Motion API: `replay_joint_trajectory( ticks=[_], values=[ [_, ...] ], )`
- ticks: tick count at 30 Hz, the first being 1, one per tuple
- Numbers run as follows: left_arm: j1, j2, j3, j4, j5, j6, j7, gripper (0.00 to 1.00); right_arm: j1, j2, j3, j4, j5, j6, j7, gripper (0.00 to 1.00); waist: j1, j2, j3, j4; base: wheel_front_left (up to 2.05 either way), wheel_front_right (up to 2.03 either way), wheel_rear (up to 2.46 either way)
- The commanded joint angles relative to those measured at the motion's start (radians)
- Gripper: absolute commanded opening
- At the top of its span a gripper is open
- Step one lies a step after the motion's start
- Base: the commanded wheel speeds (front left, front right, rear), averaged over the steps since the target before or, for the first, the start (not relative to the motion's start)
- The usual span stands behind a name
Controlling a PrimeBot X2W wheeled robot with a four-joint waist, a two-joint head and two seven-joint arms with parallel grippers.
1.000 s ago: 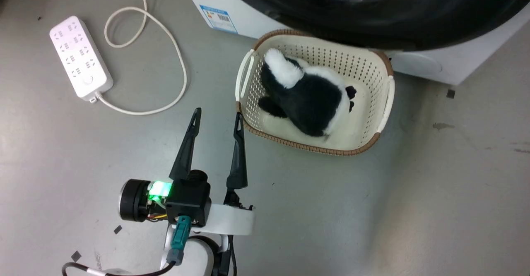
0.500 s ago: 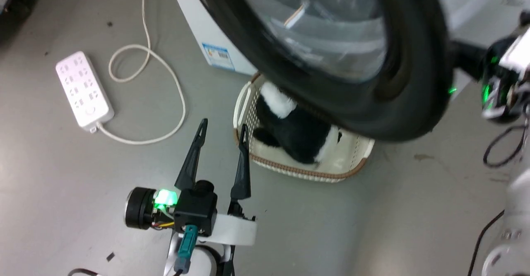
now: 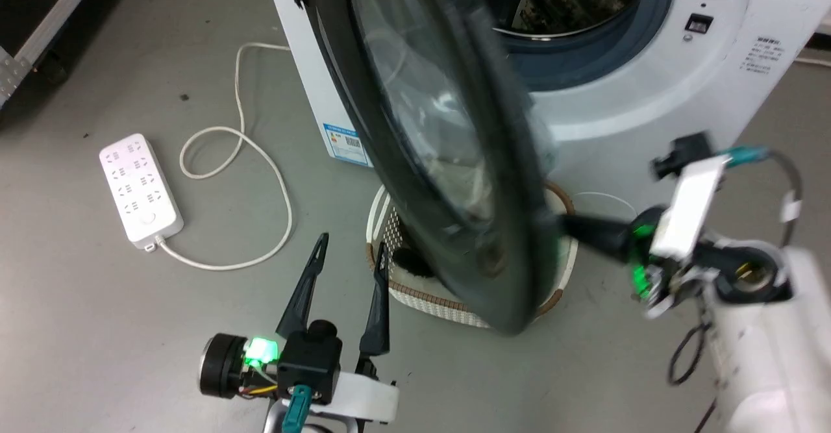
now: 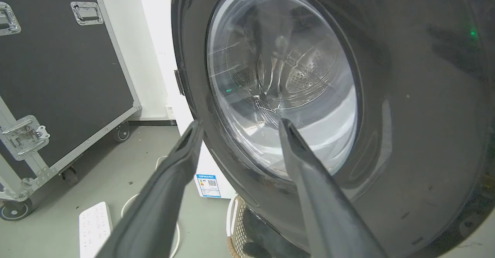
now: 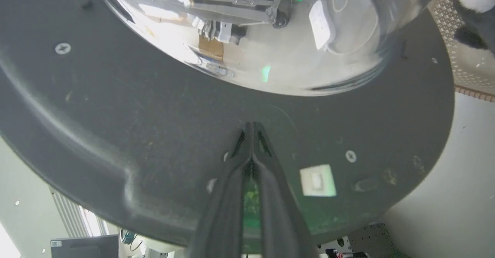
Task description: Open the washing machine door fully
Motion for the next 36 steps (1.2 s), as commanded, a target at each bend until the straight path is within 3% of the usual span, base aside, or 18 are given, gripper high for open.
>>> replay_joint_trajectory(
  ticks=[1,7,8,9,14,17,18,20,25,30,36],
  values=[
    [0.011,0.006,-0.003,0.001,0.004,-0.005,-0.005,1.0,0.022,0.006,0.012,-0.007,0.01,0.001,-0.006,0.0,0.0002,0.0,-0.005,0.0,0.0,0.0,0.0],
    [0.045,0.013,0.016,0.012,-0.007,-0.007,-0.005,1.0,0.101,0.006,0.142,-0.051,0.056,0.001,-0.13,0.0,0.0002,0.0,-0.028,-0.015,0.0,0.0,0.0],
    [0.048,0.012,0.023,0.015,-0.013,-0.008,-0.005,1.0,0.101,0.006,0.136,-0.051,0.045,0.001,-0.154,0.44,0.0002,0.0,-0.033,-0.019,0.0,0.0,0.0],
    [0.051,0.012,0.032,0.019,-0.019,-0.009,-0.005,1.0,0.103,0.006,0.13,-0.053,0.032,0.001,-0.176,1.0,0.0002,0.0,-0.038,-0.025,0.0,0.0,0.0],
    [0.058,0.019,0.069,0.029,-0.045,-0.035,-0.005,1.0,0.122,-0.008,0.058,-0.125,-0.051,0.001,-0.33,1.0,0.0002,0.0,-0.07,-0.058,0.0,0.0,0.0],
    [0.06,0.022,0.089,0.035,-0.054,-0.052,-0.005,1.0,0.148,-0.054,0.04,-0.235,-0.137,0.001,-0.481,1.0,0.0002,0.0,-0.085,-0.082,0.0,0.0,0.0],
    [0.066,0.024,0.111,0.037,-0.061,-0.067,-0.005,1.0,0.197,-0.143,0.093,-0.336,-0.307,0.001,-0.671,1.0,0.0002,0.0,-0.101,-0.113,0.0,0.0,0.0],
    [0.071,0.025,0.128,0.036,-0.066,-0.076,-0.005,1.0,0.234,-0.209,0.141,-0.376,-0.447,0.001,-0.827,1.0,0.0002,0.0,-0.111,-0.136,0.0,0.0,0.0],
    [0.088,0.03,0.166,0.034,-0.066,-0.093,-0.005,1.0,0.327,-0.291,0.188,-0.401,-0.726,0.001,-1.136,1.0,0.0002,0.0,-0.128,-0.19,0.0,0.0,0.0],
    [0.117,0.029,0.19,0.028,-0.059,-0.103,-0.005,1.0,0.466,-0.243,0.128,-0.418,-0.943,0.001,-1.301,1.0,0.0002,0.0,-0.141,-0.223,0.0,0.0,0.0],
    [0.137,0.025,0.205,0.025,-0.051,-0.12,-0.005,1.0,0.629,-0.107,0.046,-0.489,-1.156,0.001,-1.342,1.0,0.0002,0.0,-0.149,-0.235,0.0,0.0,0.0]
  ],
)
